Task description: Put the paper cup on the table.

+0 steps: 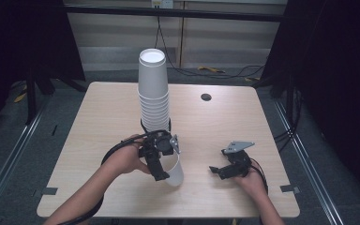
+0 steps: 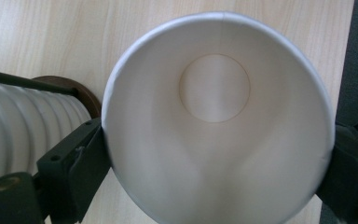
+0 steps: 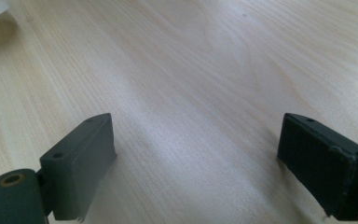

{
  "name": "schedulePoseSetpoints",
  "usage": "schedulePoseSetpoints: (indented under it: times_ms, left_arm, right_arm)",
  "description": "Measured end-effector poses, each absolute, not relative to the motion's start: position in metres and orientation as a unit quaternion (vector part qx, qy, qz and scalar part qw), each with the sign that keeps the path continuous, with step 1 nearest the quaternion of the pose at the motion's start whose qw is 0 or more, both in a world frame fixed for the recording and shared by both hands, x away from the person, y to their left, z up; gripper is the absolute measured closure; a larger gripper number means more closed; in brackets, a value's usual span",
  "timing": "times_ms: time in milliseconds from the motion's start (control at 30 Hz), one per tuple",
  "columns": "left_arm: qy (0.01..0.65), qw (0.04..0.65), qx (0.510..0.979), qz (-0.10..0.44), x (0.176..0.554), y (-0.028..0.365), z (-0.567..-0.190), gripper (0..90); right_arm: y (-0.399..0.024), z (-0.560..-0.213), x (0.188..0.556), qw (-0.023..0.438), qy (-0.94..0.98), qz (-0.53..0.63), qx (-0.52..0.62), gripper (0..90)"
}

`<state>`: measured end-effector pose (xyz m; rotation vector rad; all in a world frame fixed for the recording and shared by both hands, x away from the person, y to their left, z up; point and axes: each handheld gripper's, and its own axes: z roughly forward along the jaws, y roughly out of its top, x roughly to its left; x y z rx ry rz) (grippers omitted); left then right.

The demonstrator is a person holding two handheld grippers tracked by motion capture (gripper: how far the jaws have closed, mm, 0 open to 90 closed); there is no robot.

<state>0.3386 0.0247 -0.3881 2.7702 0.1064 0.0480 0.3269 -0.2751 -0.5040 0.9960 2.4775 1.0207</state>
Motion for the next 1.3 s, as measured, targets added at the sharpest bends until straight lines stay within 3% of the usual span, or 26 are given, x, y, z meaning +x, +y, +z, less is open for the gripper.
schedulePoseSetpoints:
  times_ms: [1300]
  left_arm:
    - [0.067,0.249,0.966,-0.006,0.340,0.038,-0.410,1.7]
  right_arm:
    - [-0.274,-0.504,0.325,0.140,0.858,0.354,0.344,10.5]
